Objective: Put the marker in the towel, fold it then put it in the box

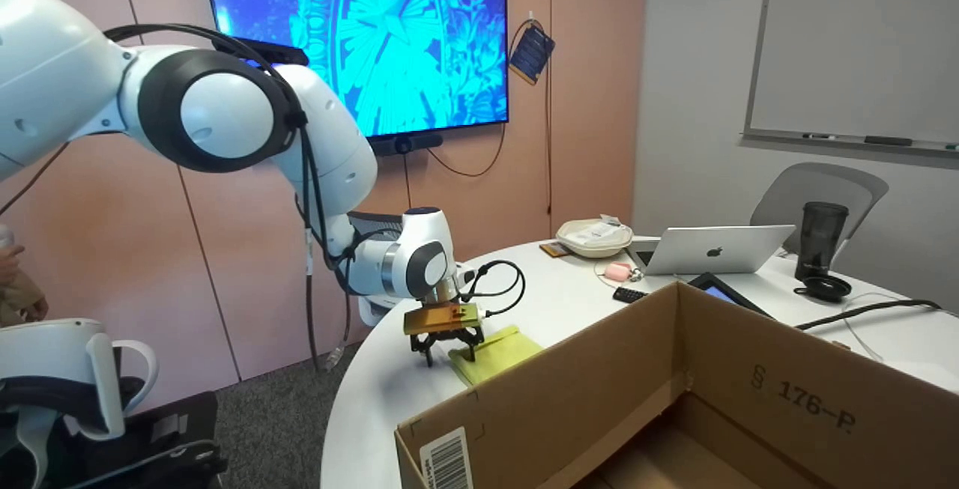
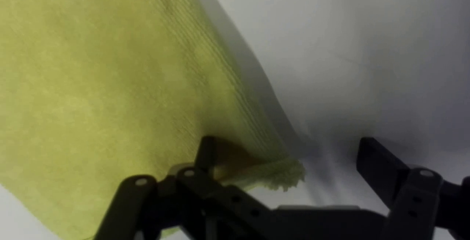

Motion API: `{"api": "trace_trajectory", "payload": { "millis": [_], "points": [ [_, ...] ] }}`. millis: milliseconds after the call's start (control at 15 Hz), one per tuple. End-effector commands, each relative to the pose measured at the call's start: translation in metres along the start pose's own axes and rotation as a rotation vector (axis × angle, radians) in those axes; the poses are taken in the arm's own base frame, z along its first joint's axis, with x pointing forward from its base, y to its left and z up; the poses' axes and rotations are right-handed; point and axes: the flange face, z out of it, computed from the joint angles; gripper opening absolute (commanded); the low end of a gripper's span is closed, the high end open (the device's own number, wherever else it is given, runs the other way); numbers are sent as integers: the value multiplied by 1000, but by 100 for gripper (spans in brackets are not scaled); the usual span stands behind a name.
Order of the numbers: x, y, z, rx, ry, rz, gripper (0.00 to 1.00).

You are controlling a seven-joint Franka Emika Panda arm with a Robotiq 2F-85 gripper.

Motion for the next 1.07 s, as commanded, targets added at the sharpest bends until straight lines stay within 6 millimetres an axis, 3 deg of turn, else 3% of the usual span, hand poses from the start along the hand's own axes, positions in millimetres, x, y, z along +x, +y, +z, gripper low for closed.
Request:
{"api": "trace_trajectory", "payload": {
  "millis": [0,667,733,867,1000],
  "points": [
    [6,15,-1,-42,31,2,100],
    [6,20,20,-33,11,20,98],
    [5,22,21,-30,11,31,73],
    [4,25,17,-23,13,44,69],
    [3,31,12,-28,15,58,52]
  ]
}}
